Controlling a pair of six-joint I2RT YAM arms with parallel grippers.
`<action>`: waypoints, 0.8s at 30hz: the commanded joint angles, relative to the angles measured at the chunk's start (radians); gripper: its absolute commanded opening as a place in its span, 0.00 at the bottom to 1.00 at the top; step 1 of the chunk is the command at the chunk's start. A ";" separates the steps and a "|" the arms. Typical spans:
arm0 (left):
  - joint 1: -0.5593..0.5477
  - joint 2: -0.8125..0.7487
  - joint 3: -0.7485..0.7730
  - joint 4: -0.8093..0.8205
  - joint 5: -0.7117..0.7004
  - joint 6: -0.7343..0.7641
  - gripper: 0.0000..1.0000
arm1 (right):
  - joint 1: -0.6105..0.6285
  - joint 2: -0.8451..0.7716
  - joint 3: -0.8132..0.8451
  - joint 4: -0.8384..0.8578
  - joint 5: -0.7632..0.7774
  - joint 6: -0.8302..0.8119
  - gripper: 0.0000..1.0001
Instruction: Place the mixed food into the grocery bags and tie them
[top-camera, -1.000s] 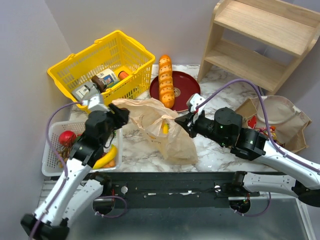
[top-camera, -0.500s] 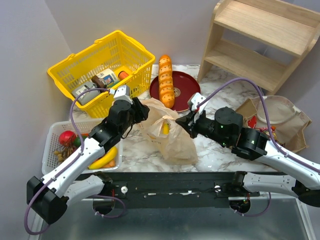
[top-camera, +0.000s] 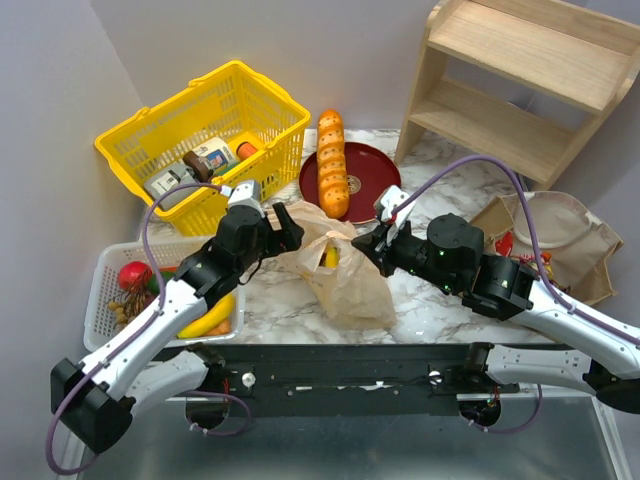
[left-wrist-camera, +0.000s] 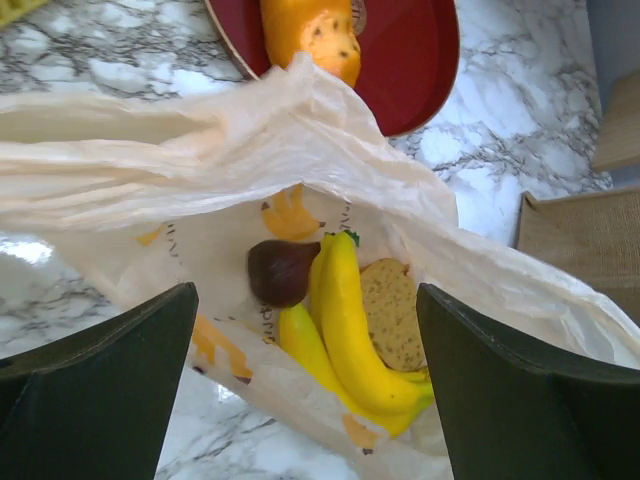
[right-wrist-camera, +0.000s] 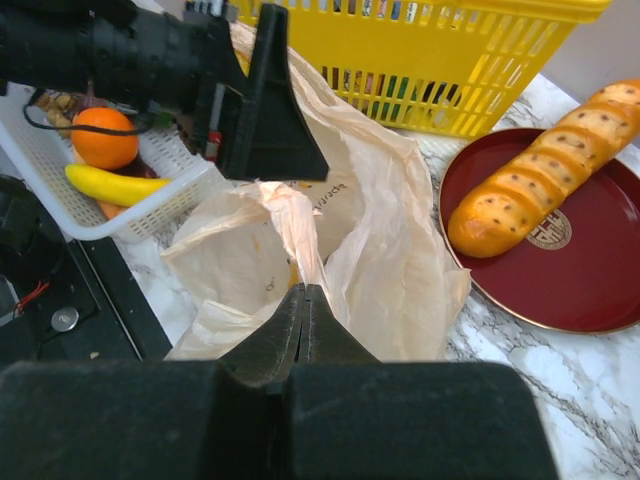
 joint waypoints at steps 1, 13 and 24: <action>0.047 -0.116 0.038 -0.197 -0.145 0.013 0.92 | -0.004 -0.015 0.027 -0.019 0.023 0.007 0.01; 0.535 -0.245 -0.261 -0.262 -0.018 -0.173 0.90 | -0.004 -0.030 0.013 -0.021 0.028 -0.001 0.01; 0.583 -0.092 -0.435 0.130 -0.074 -0.369 0.84 | -0.006 -0.047 0.010 -0.022 0.040 -0.019 0.02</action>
